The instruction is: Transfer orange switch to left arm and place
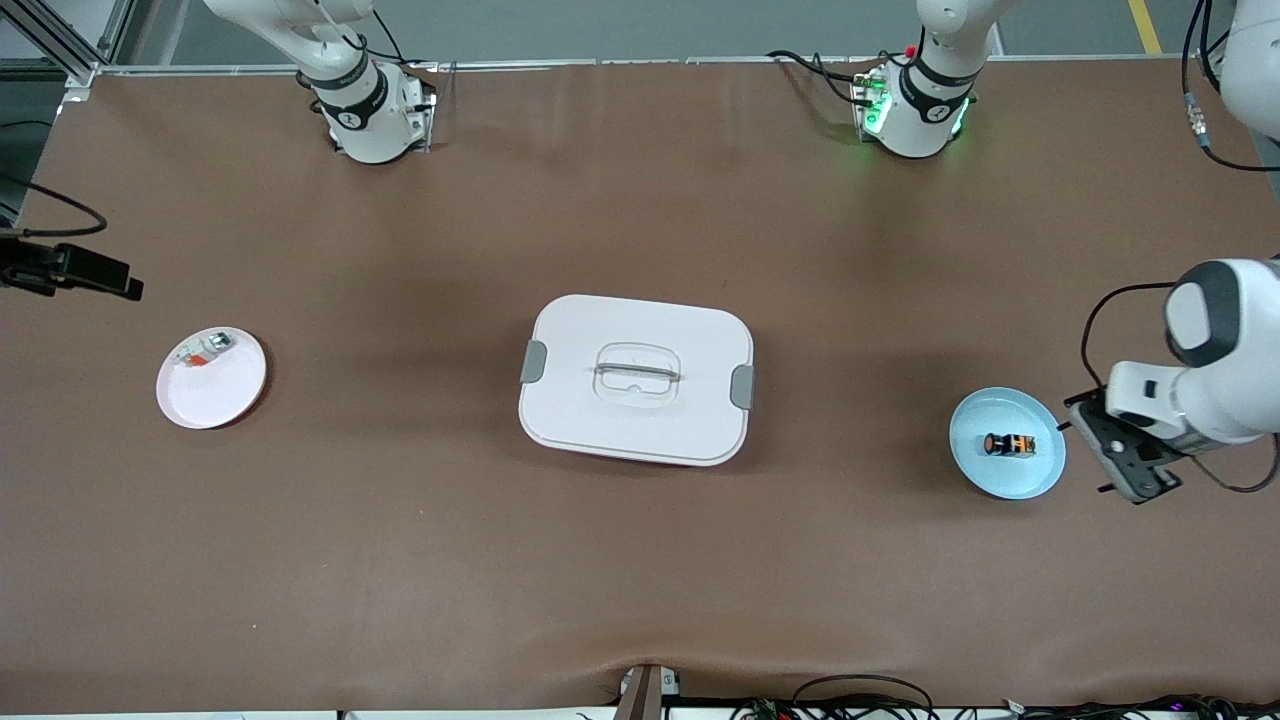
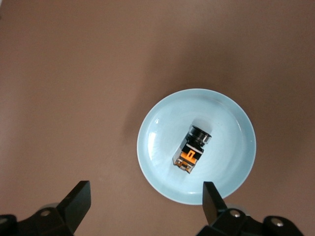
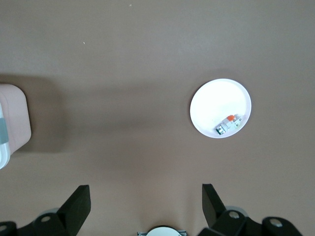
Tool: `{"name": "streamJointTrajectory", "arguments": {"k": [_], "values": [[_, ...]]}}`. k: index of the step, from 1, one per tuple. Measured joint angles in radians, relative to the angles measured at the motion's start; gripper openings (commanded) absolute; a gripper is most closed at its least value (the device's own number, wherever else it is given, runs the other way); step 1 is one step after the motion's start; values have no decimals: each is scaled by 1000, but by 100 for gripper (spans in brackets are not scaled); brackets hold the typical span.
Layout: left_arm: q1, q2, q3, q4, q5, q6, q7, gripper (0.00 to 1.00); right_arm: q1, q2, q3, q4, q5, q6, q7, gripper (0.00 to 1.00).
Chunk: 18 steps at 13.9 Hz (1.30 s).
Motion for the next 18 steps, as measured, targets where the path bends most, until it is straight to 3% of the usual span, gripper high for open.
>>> {"name": "streamJointTrajectory", "arguments": {"k": [4,7,13,18], "values": [[0,-14,-8,134,-45,-159,-143,100,-16,-38,-1,-55,0,0,0,100],[0,-17,-17,187,-51,-196,-245,100,-16,-46,1,-55,0,0,0,100],[-5,-101,-77,204,-56,-299,-665,100,-16,-86,1,-70,0,19,0,100],[-8,-162,-97,204,-58,-369,-879,100,-16,-185,11,-209,1,119,0,100]]}}
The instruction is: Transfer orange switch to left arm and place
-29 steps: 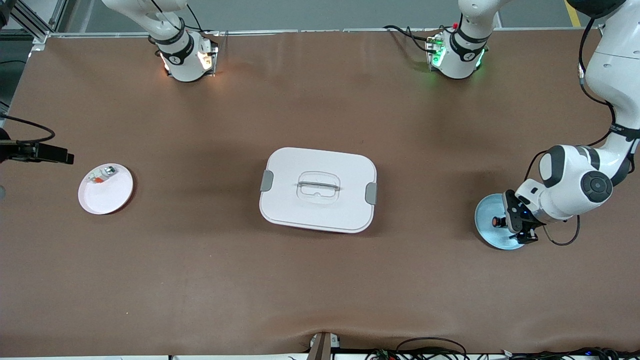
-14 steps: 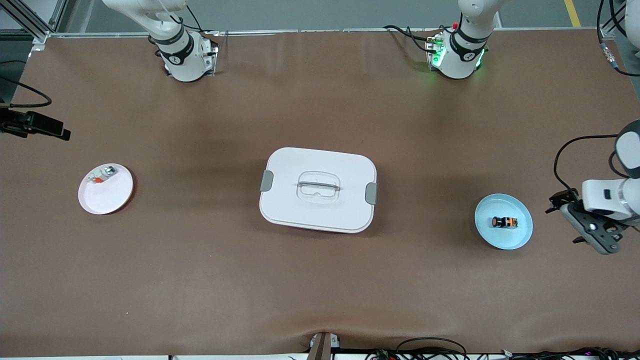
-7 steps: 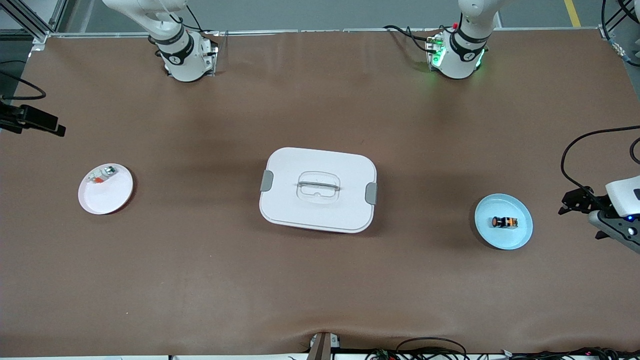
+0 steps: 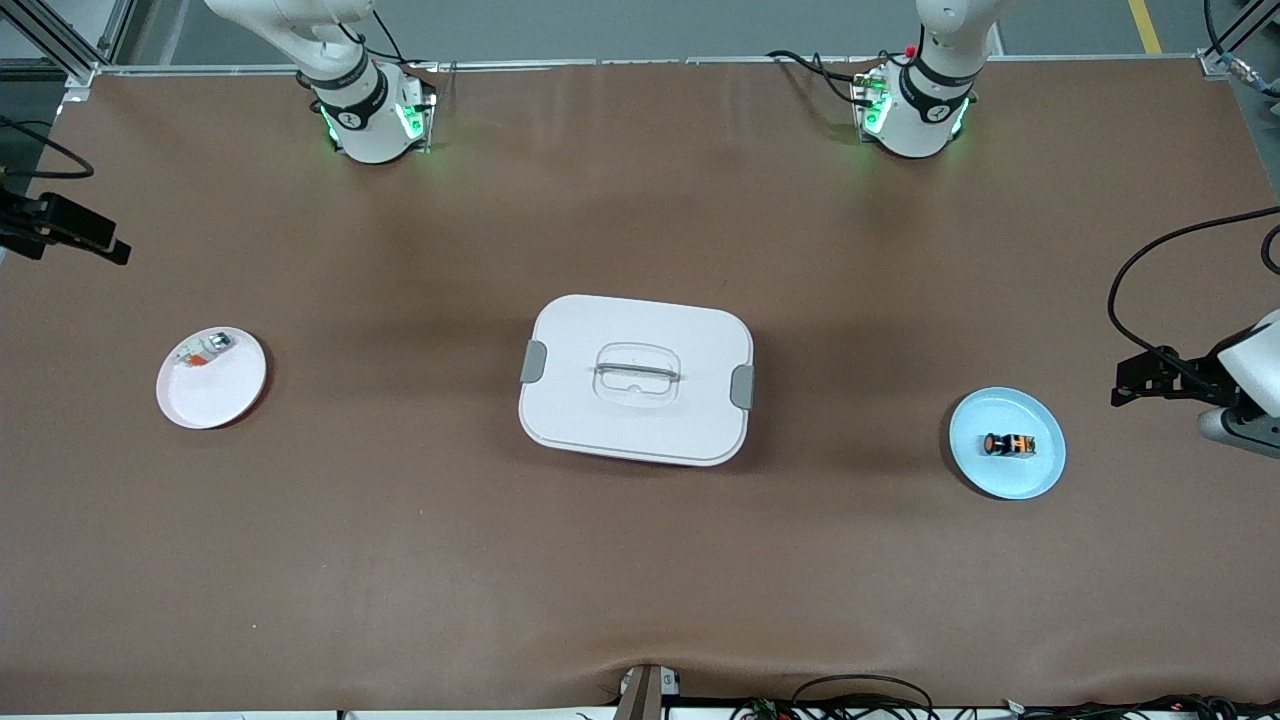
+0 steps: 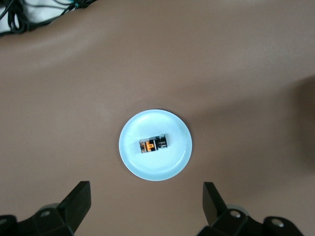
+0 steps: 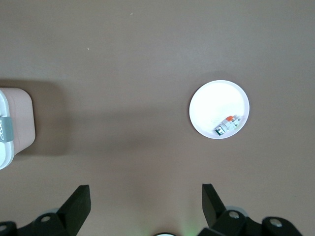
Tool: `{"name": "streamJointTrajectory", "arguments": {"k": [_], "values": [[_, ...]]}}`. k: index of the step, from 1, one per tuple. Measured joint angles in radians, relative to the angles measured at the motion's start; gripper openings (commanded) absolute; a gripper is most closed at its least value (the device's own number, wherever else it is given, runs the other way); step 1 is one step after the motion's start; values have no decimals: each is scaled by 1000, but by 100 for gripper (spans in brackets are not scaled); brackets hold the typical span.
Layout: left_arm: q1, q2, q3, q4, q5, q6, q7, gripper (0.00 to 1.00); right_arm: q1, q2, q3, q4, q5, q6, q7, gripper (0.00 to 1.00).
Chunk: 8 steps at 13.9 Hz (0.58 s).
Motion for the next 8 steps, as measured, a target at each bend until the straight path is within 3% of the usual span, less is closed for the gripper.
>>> {"name": "streamJointTrajectory", "arguments": {"k": [4,8], "values": [[-6,-22,-32,1,-1,-45,-140,100,0,-49,4,-53,0,24,0,100],[-124,-83,-6,1,-2,-148,-344,100,0,-57,3,-63,0,45,0,100]]}}
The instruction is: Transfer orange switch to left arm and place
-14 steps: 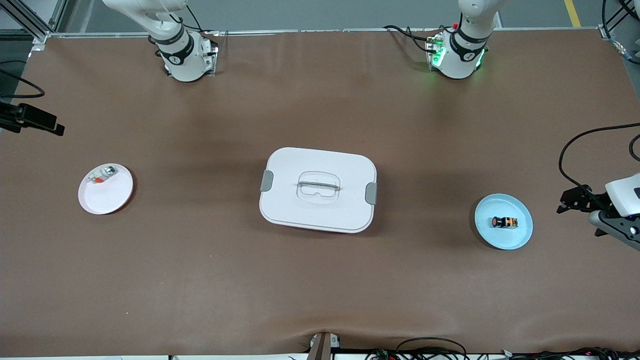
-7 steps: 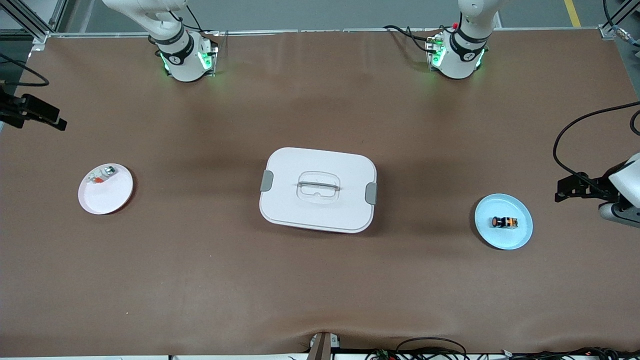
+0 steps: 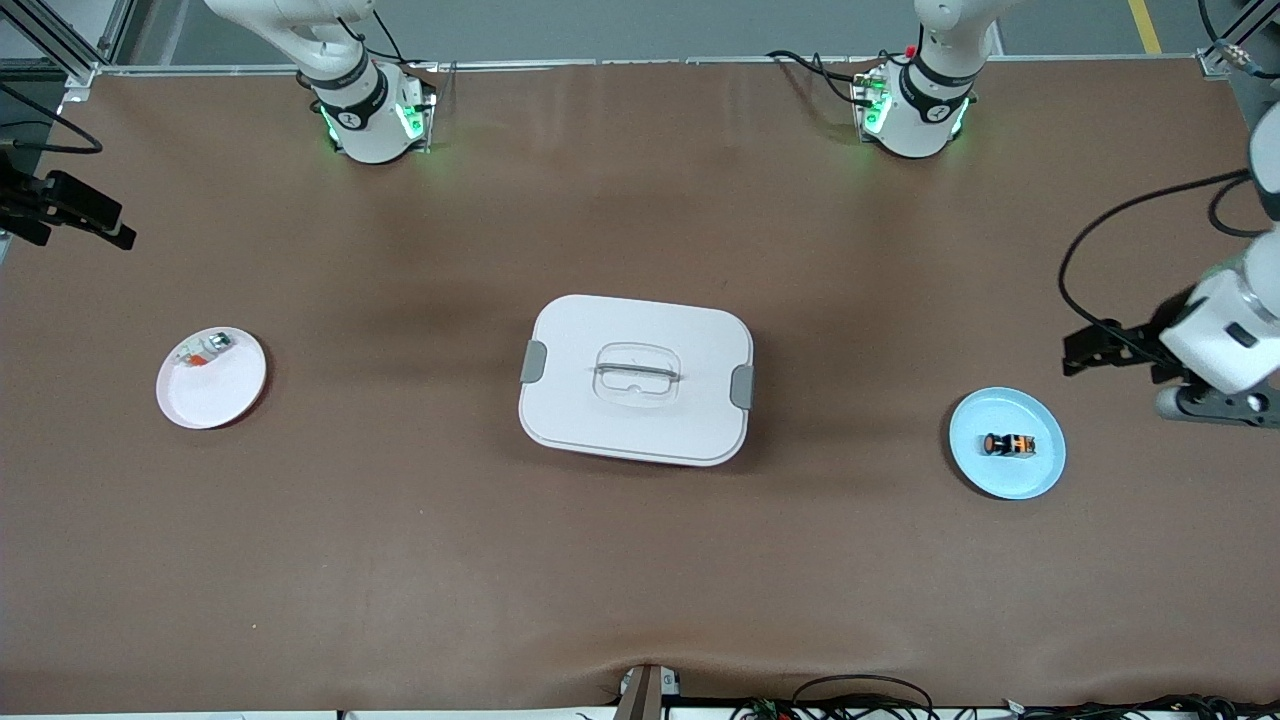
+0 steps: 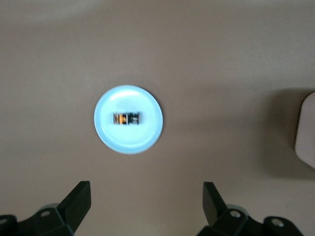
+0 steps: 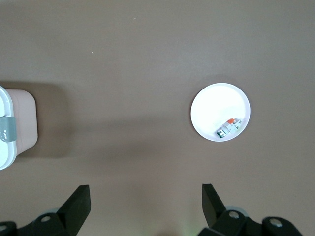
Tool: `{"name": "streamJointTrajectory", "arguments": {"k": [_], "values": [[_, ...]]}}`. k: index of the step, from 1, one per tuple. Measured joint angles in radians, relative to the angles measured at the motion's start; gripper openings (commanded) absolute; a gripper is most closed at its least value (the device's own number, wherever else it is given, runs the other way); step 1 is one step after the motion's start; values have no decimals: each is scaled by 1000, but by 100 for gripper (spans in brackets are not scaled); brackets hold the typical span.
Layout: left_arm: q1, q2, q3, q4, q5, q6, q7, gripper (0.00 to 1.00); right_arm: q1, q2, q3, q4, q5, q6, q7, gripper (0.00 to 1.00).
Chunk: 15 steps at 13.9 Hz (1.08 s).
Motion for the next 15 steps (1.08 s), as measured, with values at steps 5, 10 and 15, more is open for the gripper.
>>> {"name": "streamJointTrajectory", "arguments": {"k": [5,10,15], "values": [[-256,-97,223,-35,0,-41,-71,100,0,-19,0,-23,0,18,0,100],[-443,-179,471,-57,-76,-59,-56,100,0,-26,-1,-36,0,63,0,100],[-469,-322,548,-177,-198,-58,-27,100,0,-34,-1,-56,-18,102,0,100]]}}
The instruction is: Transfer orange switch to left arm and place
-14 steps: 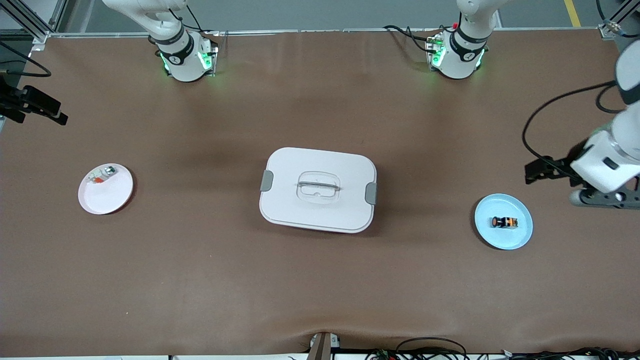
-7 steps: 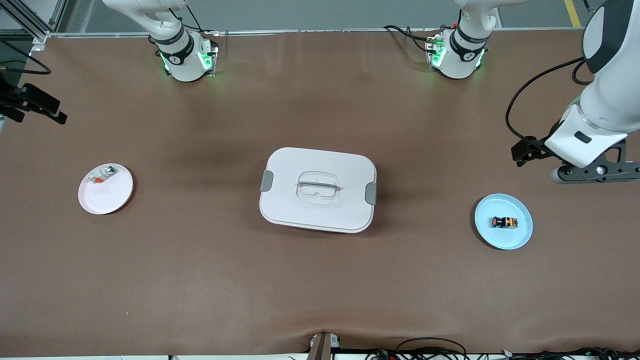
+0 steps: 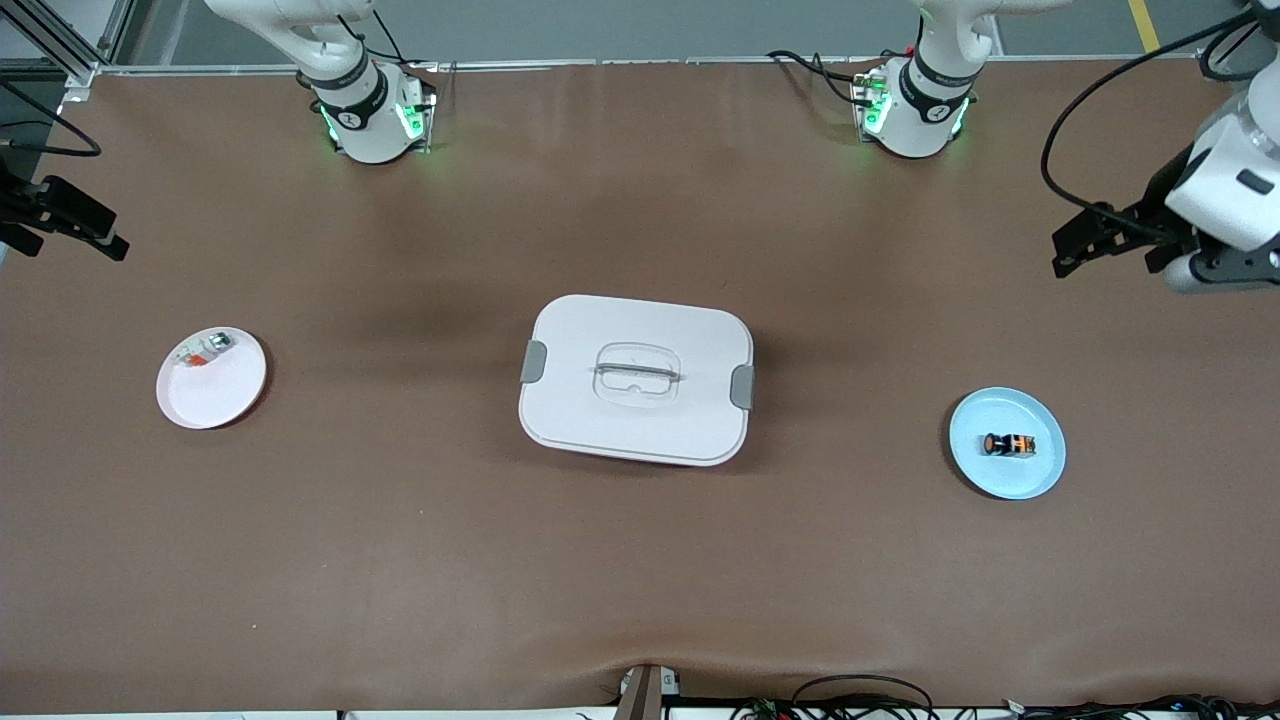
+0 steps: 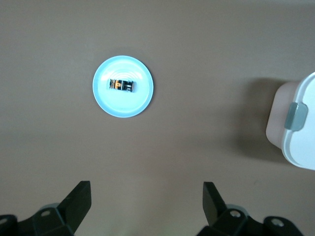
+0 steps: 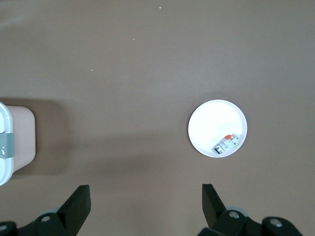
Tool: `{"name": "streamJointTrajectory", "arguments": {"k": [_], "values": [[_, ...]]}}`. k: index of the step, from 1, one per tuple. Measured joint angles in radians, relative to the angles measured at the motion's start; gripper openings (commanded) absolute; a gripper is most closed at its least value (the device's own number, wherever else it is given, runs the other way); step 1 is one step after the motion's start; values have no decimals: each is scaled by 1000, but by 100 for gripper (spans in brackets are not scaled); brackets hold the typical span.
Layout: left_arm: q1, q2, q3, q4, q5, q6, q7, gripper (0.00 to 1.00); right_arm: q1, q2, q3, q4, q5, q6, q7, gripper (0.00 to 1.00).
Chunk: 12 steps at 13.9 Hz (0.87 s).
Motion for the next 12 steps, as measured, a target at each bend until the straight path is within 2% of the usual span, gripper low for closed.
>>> {"name": "streamJointTrajectory", "arguments": {"k": [6,12], "values": [[-35,-69,17,-77,-1,8,16,100,0,-4,0,-5,-8,5,-1,100],[-27,-72,32,-58,-1,8,43,100,0,-4,1,-5,-8,7,-3,100]]}}
